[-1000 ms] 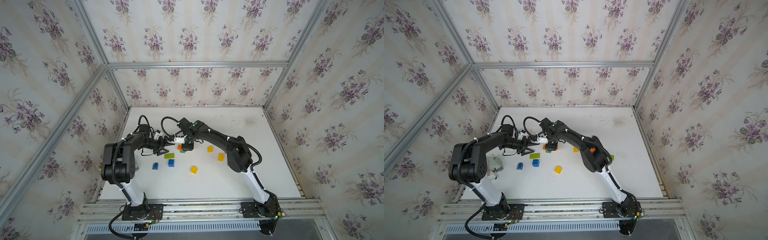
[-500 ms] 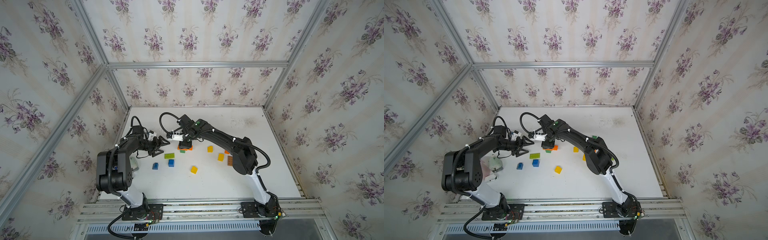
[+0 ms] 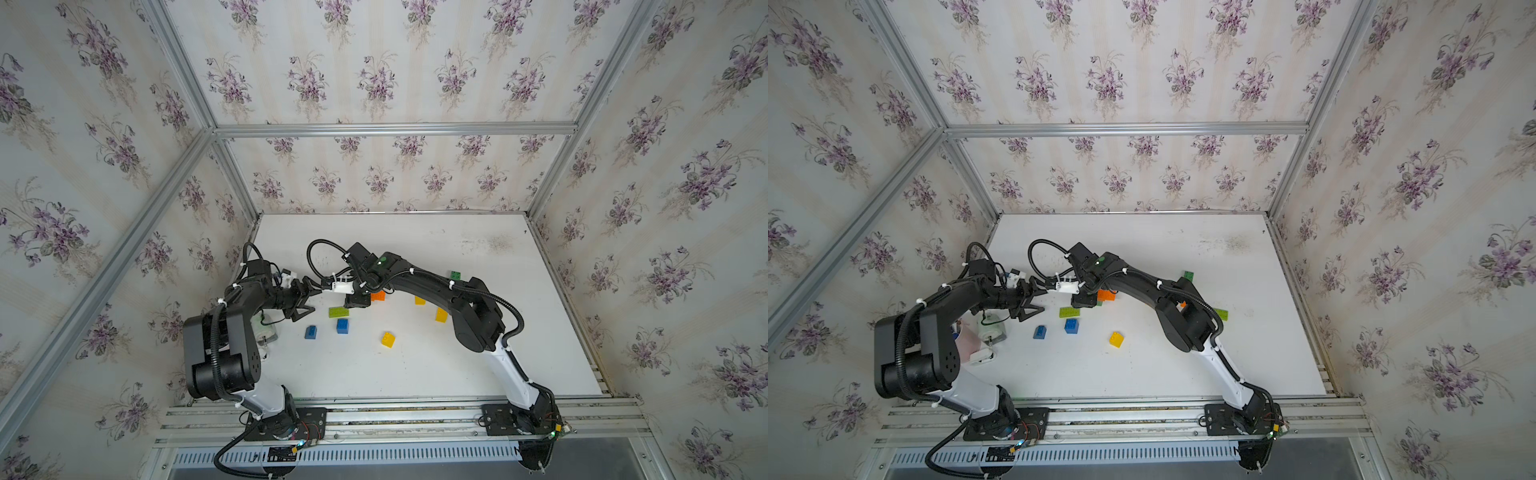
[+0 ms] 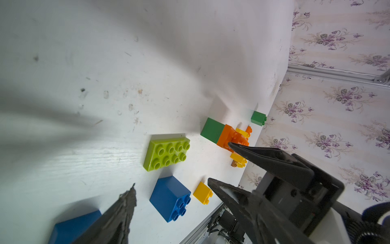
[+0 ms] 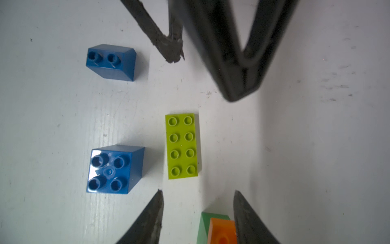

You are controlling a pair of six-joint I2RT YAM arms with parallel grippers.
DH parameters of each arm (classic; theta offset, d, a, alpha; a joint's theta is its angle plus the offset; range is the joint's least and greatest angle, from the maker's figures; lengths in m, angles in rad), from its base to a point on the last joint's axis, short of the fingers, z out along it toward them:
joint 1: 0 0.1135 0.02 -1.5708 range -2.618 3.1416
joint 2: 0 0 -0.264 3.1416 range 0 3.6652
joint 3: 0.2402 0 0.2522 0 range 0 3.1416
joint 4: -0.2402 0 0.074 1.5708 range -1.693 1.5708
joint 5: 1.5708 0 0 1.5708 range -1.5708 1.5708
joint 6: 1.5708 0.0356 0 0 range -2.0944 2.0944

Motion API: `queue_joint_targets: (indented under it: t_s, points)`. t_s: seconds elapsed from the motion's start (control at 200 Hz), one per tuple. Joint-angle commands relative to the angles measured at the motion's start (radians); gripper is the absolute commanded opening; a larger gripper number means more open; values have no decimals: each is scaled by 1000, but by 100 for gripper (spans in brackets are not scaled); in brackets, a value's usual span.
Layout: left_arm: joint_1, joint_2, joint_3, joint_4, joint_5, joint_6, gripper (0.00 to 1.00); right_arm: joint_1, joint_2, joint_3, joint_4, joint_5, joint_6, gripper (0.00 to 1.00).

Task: Assemble a fork with lego
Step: Pick up the lego brick from the center of the board.

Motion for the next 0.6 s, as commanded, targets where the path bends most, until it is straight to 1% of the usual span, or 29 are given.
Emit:
queue_joint_targets:
  t_s: [0.0, 0.155, 0.305, 0.595]
  points:
    - [12, -4, -7, -3, -16, 6, 86, 5, 25, 16, 3, -29, -8, 53]
    - [23, 4, -8, -6, -32, 5, 86, 12, 57, 37, -23, -39, -8, 53]
    - [25, 12, -5, 4, -22, 3, 86, 21, 76, 37, -36, -41, 4, 53]
    - [25, 15, -6, 5, -19, 10, 86, 29, 105, 44, -56, 4, 10, 50]
